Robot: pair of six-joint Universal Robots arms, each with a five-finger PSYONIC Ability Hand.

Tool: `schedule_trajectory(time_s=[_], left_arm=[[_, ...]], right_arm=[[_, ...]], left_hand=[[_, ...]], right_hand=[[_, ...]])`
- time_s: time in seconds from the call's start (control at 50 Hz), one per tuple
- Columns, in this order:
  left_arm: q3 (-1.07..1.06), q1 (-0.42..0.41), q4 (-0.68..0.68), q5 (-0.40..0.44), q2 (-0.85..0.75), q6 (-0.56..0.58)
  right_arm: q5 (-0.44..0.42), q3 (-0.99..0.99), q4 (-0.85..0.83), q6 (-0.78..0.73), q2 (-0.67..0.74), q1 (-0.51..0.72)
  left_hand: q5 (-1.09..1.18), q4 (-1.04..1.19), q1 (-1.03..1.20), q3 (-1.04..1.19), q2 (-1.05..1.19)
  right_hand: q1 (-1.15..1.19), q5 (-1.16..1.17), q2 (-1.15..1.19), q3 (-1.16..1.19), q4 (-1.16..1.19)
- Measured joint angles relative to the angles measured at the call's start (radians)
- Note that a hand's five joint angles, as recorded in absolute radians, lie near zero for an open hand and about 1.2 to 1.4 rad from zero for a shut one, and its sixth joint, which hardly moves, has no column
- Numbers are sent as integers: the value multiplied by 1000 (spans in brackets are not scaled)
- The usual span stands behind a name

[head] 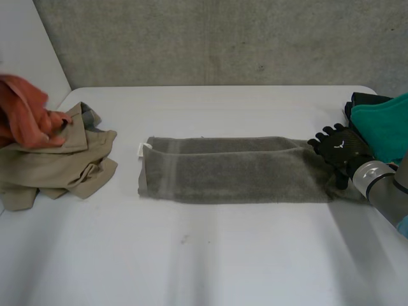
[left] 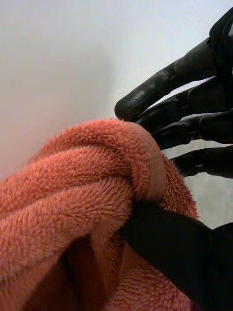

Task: Fold the laundry.

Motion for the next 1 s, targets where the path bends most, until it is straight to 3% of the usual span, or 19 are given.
schedule_trajectory(time_s=[0.06, 0.08, 0.1, 0.14, 0.34, 0.48, 0.56, 0.62, 0.64, 0.72, 0.8, 0.92, 1.0], left_arm=[[-60, -5, 29, 19, -6, 11], [-64, -6, 31, 20, -6, 12], [-95, -9, 48, 22, -7, 22], [-122, -14, 63, 16, -4, 34], [-222, -77, 21, -23, 136, -9], [-308, -193, -166, 100, 307, -189], [-331, -301, -294, 179, 362, -302], [-326, -343, -331, 192, 364, -336], [-309, -399, -368, 191, 347, -375], [-231, -506, -419, 126, 256, -431], [-101, -597, -458, -27, 110, -455], [121, -663, -502, -270, -117, -421], [228, -674, -522, -331, -221, -363]], right_arm=[[2, 0, 0, 1, 0, 1], [2, 0, 0, 1, 0, 1], [2, 0, 0, 2, 0, 2], [3, 0, 0, 3, 0, 2], [4, -3, 2, 26, -9, 2], [5, -17, 28, 79, -30, -3], [5, -41, 85, 121, -43, -5], [5, -51, 113, 134, -45, -5], [5, -60, 145, 143, -46, -5], [4, -74, 208, 146, -43, -1], [3, -74, 239, 125, -37, 4], [2, -69, 240, 90, -27, 7], [2, -68, 237, 81, -20, 8]], left_hand=[[-417, -436, -482, -428, -436], [-417, -436, -482, -428, -436], [-645, -680, -693, -668, -666], [-774, -820, -795, -811, -801], [-792, -854, -812, -843, -835], [-792, -854, -812, -843, -835], [-792, -852, -811, -843, -834], [-790, -850, -804, -838, -829], [-741, -785, -741, -787, -766], [-682, -722, -682, -729, -712], [-681, -719, -685, -726, -709], [-693, -729, -685, -726, -711], [-690, -727, -684, -725, -709]], right_hand=[[0, 0, 0, 0, 0], [0, 0, 0, 0, 0], [0, 0, 0, 0, 0], [0, 0, 0, 0, 0], [0, 0, 0, 0, 0], [0, 0, 0, 0, 0], [0, 0, 0, 0, 0], [0, 0, 0, 0, 0], [0, 0, 0, 0, 0], [0, 0, 0, 0, 0], [0, 0, 0, 0, 0], [0, 0, 0, 0, 0], [0, 0, 0, 0, 0]])
